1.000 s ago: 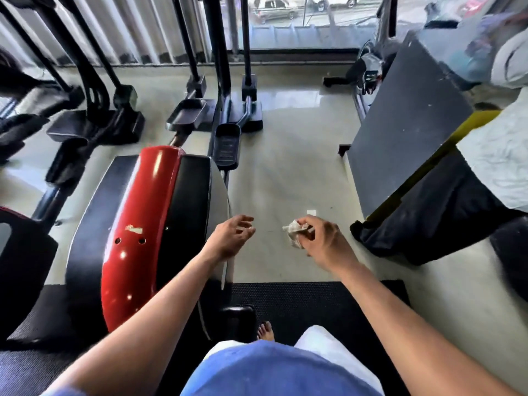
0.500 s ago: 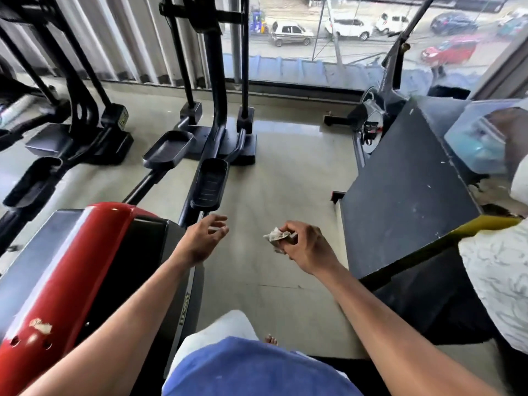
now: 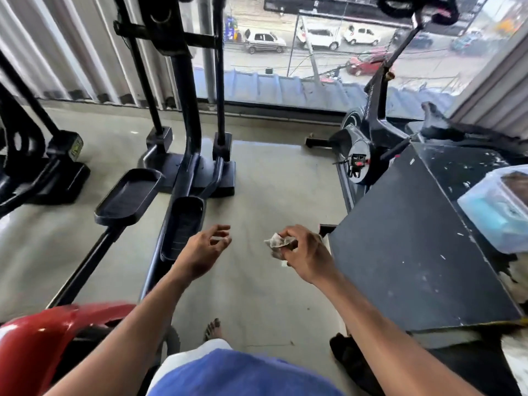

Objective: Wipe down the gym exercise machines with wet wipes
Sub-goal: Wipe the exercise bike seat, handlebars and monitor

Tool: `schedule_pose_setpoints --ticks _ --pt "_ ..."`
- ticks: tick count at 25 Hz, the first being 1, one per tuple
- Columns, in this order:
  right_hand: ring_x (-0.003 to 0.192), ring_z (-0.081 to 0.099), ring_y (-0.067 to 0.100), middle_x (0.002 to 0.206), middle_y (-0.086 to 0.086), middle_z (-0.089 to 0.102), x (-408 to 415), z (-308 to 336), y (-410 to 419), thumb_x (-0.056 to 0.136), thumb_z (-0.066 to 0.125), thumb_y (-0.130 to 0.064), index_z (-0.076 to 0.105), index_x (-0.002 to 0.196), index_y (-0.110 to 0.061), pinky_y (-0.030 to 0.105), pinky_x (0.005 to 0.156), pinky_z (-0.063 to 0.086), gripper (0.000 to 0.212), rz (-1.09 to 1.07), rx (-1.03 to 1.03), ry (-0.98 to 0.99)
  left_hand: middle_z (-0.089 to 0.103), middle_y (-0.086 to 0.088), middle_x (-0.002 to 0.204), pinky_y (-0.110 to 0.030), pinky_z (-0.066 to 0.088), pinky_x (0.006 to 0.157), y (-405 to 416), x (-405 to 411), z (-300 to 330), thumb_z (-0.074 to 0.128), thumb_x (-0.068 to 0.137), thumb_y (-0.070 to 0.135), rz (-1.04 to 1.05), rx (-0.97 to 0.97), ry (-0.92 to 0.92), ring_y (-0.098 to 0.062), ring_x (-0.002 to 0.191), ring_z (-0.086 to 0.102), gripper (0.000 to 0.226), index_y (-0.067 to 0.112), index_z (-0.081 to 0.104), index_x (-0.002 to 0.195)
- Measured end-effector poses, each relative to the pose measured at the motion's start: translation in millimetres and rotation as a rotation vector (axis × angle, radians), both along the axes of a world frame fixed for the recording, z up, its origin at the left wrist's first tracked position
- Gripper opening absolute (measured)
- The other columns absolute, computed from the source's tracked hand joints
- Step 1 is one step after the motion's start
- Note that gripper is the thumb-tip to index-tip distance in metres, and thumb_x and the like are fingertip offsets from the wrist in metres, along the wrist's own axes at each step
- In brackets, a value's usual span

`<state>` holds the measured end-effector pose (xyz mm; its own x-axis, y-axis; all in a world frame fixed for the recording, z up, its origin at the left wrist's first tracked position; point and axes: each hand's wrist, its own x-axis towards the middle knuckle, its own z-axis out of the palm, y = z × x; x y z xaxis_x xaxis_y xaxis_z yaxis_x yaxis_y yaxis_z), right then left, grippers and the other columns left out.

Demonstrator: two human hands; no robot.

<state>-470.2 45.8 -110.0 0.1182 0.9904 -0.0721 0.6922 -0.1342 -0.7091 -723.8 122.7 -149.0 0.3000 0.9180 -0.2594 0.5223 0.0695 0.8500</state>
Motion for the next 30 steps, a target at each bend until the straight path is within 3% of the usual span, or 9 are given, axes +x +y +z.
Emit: schedule_pose_setpoints --ticks 3,5,8,13,17,20,26,30 --pt "0.095 0.068 0.015 0.107 -0.009 0.066 16 7 61 0.084 0.081 -0.027 0.067 0.106 -0.028 0.041 0.078 0.06 0.026 -0.085 0.044 -0.028 0.074 0.01 0.111 -0.036 0.056 0.099 80 18 5 0.068 0.099 0.024 -0.061 0.024 -0.008 -0.006 0.103 0.071 0.025 0.047 0.063 0.108" --pt "0.099 0.067 0.017 0.11 -0.008 0.067 30 6 97 0.086 0.077 -0.027 0.067 0.111 -0.027 0.038 0.082 0.058 0.027 -0.161 0.045 -0.03 0.074 0.009 0.111 -0.034 0.056 0.098 130 37 7 0.069 0.099 0.024 -0.107 0.018 -0.011 -0.005 0.102 0.07 0.022 0.041 0.065 0.113" --pt "0.097 0.068 0.017 0.11 -0.008 0.066 47 -3 140 0.084 0.078 -0.034 0.067 0.112 -0.023 0.044 0.076 0.061 0.032 -0.194 0.101 -0.001 0.074 0.007 0.115 -0.027 0.057 0.092 188 71 11 0.068 0.1 0.026 -0.169 0.021 -0.026 -0.001 0.102 0.069 0.023 0.033 0.067 0.122" --pt "0.085 0.068 0.015 0.099 -0.009 0.066 113 -6 245 0.086 0.079 -0.037 0.068 0.101 -0.027 0.04 0.073 0.058 0.021 -0.277 0.133 0.017 0.072 0.011 0.112 -0.002 0.048 0.074 298 153 9 0.066 0.101 0.026 -0.246 0.058 -0.014 0.016 0.094 0.064 0.024 0.029 0.067 0.126" --pt "0.082 0.069 0.016 0.103 -0.007 0.06 170 2 316 0.084 0.082 -0.033 0.067 0.103 -0.027 0.043 0.067 0.061 0.025 -0.323 0.153 0.029 0.072 0.013 0.116 -0.016 0.054 0.084 374 217 17 0.065 0.102 0.029 -0.33 0.055 -0.019 0.006 0.1 0.068 0.024 0.032 0.066 0.126" --pt "0.081 0.069 0.017 0.102 -0.005 0.062 217 11 377 0.083 0.084 -0.025 0.065 0.102 -0.025 0.041 0.072 0.059 0.027 -0.345 0.161 0.023 0.072 0.014 0.112 -0.021 0.058 0.085 442 270 25 0.066 0.101 0.027 -0.328 0.095 -0.036 0.009 0.096 0.068 0.022 0.036 0.065 0.121" --pt "0.078 0.07 0.015 0.097 -0.007 0.068 276 14 476 0.085 0.081 -0.031 0.064 0.098 -0.025 0.021 0.067 0.049 0.022 -0.396 0.126 0.003 0.071 0.017 0.112 -0.022 0.056 0.087 538 348 20 0.067 0.1 0.029 -0.426 0.106 -0.012 0.014 0.095 0.066 0.025 0.036 0.065 0.124" --pt "0.076 0.071 0.018 0.094 -0.007 0.069 311 9 548 0.082 0.082 -0.036 0.066 0.098 -0.021 0.041 0.068 0.059 0.026 -0.475 0.138 0.043 0.071 0.014 0.114 -0.023 0.056 0.086 627 389 21 0.067 0.101 0.03 -0.498 0.129 -0.017 0.012 0.096 0.066 0.028 0.031 0.065 0.128"
